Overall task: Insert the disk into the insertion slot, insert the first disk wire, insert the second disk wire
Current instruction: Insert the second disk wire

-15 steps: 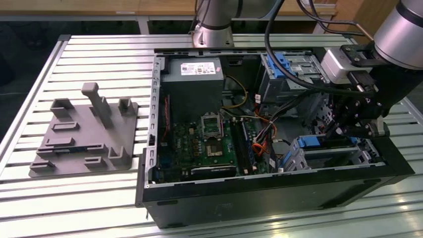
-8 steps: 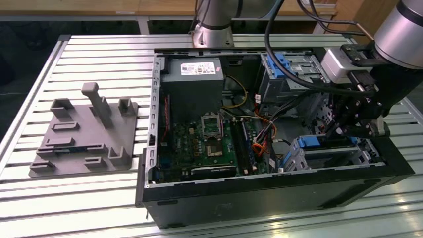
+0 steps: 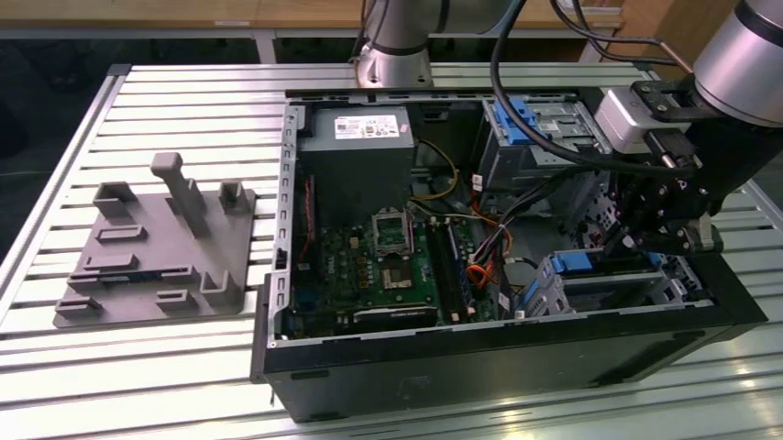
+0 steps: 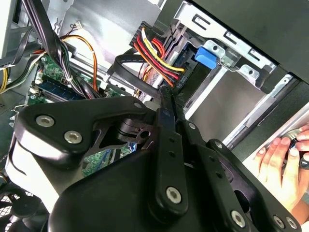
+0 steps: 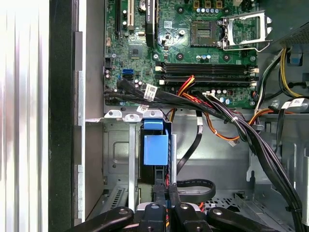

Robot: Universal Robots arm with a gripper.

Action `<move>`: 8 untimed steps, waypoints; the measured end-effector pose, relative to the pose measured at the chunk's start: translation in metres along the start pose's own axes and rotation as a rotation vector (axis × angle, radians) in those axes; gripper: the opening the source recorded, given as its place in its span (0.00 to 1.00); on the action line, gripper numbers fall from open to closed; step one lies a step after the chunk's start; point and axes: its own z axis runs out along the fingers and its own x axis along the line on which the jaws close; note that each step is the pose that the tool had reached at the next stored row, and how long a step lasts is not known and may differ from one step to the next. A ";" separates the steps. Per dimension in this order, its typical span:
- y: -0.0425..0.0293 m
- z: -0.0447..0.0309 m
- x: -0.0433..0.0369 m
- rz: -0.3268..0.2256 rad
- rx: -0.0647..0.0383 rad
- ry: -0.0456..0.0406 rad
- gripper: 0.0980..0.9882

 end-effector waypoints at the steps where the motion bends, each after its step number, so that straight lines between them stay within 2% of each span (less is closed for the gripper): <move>1: 0.0000 0.0000 0.0000 0.000 0.000 -0.0001 0.05; 8: 0.0000 0.0001 0.0007 0.000 0.000 0.0050 0.05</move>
